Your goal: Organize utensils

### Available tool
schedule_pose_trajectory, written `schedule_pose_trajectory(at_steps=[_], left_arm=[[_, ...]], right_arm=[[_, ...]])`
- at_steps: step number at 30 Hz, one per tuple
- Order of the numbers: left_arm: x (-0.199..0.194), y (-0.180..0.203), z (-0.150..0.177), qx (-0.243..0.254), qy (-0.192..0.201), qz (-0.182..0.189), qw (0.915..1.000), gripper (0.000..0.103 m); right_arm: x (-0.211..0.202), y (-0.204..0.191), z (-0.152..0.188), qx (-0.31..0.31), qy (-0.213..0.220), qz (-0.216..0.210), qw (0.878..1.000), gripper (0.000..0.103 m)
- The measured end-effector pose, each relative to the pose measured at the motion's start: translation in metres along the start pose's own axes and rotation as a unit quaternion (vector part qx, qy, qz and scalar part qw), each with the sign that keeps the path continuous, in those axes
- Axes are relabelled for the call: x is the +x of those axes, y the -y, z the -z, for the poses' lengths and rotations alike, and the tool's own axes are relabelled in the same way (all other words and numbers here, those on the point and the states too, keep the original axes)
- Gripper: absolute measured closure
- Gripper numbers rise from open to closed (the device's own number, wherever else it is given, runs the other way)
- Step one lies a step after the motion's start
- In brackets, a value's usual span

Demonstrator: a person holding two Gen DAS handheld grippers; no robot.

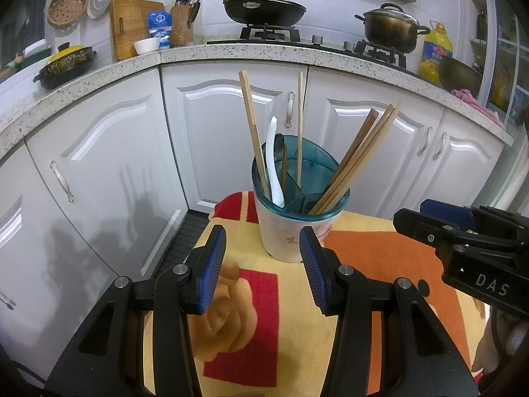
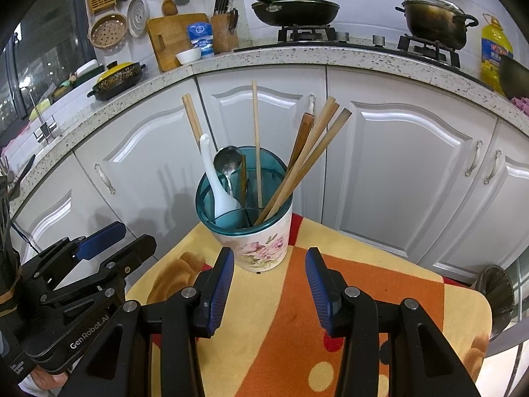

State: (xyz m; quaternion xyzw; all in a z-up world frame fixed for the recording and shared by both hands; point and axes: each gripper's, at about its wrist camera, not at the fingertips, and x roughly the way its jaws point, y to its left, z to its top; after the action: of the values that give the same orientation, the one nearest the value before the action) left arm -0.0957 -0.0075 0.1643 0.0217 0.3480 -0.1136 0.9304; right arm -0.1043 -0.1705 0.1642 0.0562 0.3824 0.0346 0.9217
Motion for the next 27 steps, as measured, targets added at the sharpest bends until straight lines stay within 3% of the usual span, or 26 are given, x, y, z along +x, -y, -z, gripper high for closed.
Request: schedule_pose_trajectory(at_steps=[27], left_arm=[[0.0011,0.0016,0.0007,0.008,0.005,0.012,0.9999,0.057]], right_arm=[[0.005,-0.0054,0.0047,-0.01,-0.01,-0.004,1.0,0.06]])
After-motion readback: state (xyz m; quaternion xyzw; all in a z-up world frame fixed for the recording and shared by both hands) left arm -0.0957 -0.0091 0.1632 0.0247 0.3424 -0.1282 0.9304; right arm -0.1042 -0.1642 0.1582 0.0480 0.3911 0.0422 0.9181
